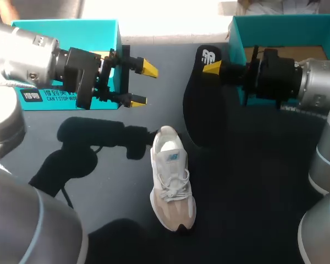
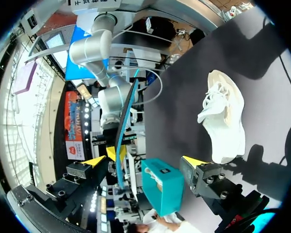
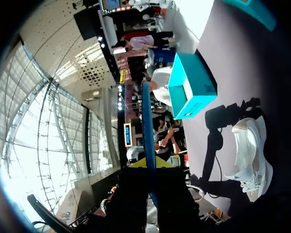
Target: Take the shoe out of the shoebox, open the shoe tongue, remove and reinsert the insole, then place the shoe into the shoebox
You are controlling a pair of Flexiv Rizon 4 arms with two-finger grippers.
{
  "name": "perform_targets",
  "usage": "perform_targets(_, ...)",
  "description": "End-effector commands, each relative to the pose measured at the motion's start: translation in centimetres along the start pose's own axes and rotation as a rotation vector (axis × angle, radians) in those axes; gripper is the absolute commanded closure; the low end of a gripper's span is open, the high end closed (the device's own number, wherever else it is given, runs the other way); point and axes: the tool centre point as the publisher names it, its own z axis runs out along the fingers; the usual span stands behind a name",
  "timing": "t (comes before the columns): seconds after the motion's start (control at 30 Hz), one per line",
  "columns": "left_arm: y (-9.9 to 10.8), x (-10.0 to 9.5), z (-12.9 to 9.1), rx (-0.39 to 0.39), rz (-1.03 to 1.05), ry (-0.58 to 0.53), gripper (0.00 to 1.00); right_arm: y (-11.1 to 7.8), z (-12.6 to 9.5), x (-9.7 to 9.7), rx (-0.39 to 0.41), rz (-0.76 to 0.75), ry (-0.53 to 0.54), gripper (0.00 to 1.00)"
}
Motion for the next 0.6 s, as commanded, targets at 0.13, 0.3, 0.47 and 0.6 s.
perform_targets(0.13, -0.3, 0.5, 0.1, -0.011, 0.003, -0.164, 0.0, 0.4, 4.1, -1.2, -0.032, 0.093, 0.001, 1.0)
perform_targets(0.3, -0.5, 0.7, 0.4, -0.01, 0.027, -0.181, 0.0, 1.2, 6.8, -1.2, -0.017, 0.114, -0.014, 1.0)
perform_targets(0.47, -1.1, 0.7, 1.8, -0.019, 0.045, -0.25, 0.0, 1.4, 8.3, -1.8, 0.027, 0.131, -0.045, 1.0)
perform_targets(0.6, -1.6, 0.3, 2.8, -0.006, 0.043, -0.292, 0.0, 1.4, 8.9, -2.5, 0.022, 0.139, -0.052, 1.0)
